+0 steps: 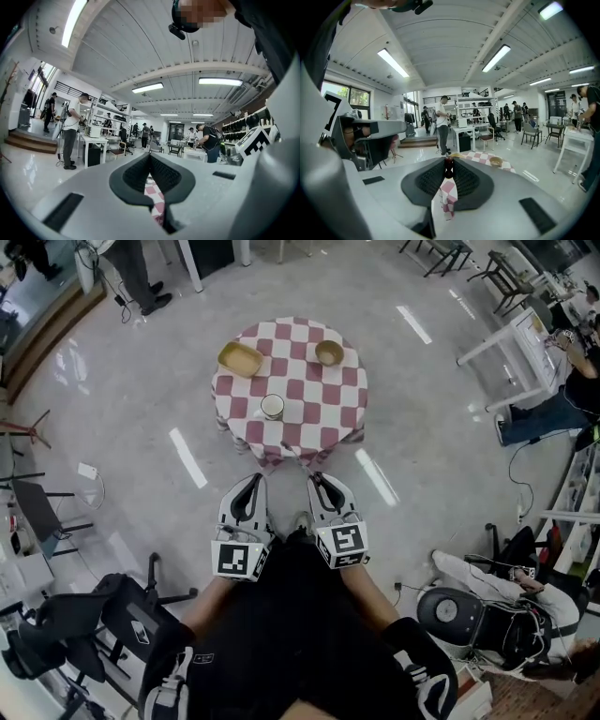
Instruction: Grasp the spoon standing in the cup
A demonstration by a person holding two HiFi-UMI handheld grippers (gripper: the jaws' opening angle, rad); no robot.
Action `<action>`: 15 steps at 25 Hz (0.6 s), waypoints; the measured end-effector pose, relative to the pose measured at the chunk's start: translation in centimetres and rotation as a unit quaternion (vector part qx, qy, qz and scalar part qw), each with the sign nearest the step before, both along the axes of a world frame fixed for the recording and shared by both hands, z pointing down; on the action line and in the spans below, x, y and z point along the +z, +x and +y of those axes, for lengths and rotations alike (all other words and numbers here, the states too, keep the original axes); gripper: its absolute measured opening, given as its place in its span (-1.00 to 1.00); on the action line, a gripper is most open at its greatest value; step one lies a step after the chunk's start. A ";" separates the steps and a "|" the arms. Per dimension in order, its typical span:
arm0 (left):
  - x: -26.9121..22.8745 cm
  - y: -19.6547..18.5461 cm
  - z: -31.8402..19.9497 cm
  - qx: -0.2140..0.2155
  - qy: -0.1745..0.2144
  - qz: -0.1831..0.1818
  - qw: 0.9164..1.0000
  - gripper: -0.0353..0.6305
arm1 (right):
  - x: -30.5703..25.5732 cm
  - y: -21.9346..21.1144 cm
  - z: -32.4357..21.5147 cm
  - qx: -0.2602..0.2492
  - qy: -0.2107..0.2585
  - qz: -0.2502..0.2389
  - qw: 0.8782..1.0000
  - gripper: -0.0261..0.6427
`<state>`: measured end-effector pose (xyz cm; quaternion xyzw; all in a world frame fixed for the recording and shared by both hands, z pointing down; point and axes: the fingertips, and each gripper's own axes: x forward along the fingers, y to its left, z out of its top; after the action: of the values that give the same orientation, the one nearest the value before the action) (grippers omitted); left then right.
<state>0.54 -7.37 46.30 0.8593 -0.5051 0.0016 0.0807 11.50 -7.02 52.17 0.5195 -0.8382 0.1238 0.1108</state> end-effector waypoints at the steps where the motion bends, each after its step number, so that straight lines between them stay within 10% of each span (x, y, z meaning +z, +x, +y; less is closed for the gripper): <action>1: 0.0 0.2 -0.1 -0.002 0.001 -0.003 1.000 -0.87 | 0.0 0.2 0.0 -0.001 0.000 -0.005 1.000 -0.73; 15: -1.0 2.4 -0.8 -0.016 0.013 -0.019 1.000 -0.87 | -0.4 2.9 -0.6 -0.011 0.008 -0.015 1.000 -0.73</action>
<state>2.89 -8.15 45.34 0.8521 -0.5198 0.0099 0.0600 14.39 -7.66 51.74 0.5091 -0.8463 0.1238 0.0959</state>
